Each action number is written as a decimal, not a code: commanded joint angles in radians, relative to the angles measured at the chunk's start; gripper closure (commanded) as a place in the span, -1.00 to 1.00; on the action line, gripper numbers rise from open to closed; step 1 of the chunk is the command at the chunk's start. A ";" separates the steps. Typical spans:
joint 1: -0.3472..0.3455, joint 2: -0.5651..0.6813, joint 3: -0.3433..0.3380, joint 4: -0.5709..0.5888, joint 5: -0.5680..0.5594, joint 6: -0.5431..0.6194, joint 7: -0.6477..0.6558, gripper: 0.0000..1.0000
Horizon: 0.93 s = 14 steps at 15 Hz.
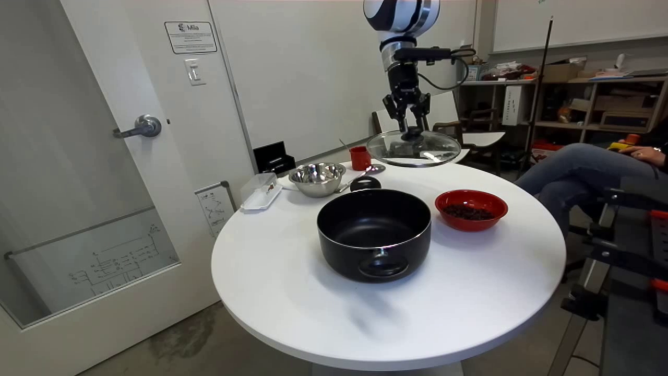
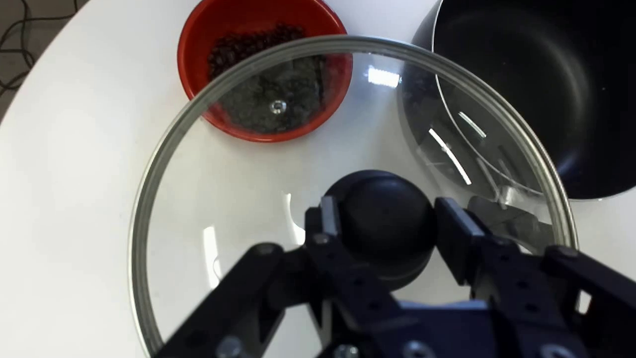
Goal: Pick up the lid from the pot and put it on the table, then pick up the red bowl and pour it's contents in the pot and pick up the lid and put it back on the pot
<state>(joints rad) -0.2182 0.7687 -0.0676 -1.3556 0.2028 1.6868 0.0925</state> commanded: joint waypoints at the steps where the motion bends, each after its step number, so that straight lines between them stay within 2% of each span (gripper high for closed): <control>1: -0.023 -0.032 -0.004 -0.007 0.049 0.010 0.009 0.50; 6: -0.049 -0.020 -0.012 0.021 0.060 -0.001 0.010 0.50; 14: -0.073 0.085 -0.005 0.133 0.081 0.002 0.021 0.50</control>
<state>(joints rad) -0.2808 0.8091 -0.0754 -1.2931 0.2494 1.7046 0.0961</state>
